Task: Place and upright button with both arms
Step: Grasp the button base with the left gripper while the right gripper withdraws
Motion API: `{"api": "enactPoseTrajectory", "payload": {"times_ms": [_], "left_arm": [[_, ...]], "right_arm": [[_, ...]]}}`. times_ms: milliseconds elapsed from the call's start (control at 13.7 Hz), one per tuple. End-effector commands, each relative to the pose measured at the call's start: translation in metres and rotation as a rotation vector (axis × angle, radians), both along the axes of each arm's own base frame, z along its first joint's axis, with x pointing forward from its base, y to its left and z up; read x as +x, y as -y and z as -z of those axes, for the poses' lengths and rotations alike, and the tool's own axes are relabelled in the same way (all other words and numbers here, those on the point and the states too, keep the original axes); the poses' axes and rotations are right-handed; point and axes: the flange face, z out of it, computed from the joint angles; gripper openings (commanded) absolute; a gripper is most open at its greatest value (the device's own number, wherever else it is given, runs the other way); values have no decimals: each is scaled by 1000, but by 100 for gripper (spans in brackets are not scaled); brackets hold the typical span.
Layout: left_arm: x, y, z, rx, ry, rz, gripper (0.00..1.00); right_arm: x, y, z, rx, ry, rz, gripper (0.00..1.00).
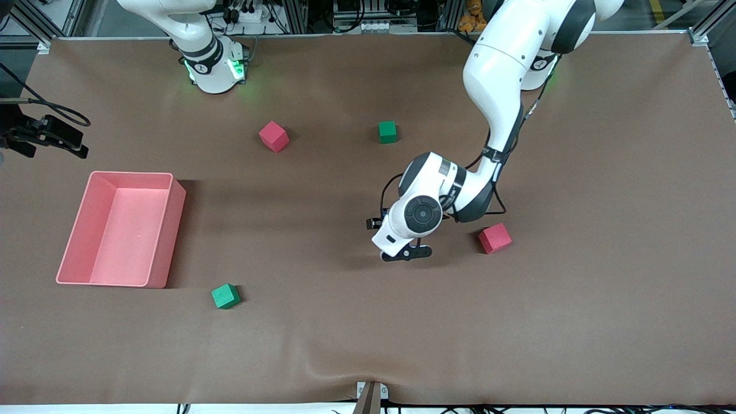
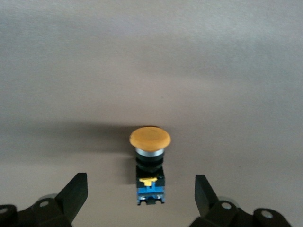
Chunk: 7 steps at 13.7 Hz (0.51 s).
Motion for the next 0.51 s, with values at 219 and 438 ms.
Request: {"api": "enactPoseTrajectory", "payload": {"times_ms": [219, 438], "left_arm": [[-8, 17, 10, 13, 13, 19, 91], [-11, 17, 14, 20, 11, 26, 84]], "right_arm": [[-3, -1, -5, -10, -17, -4, 100], [-2, -2, -2, -10, -22, -5, 100]]}}
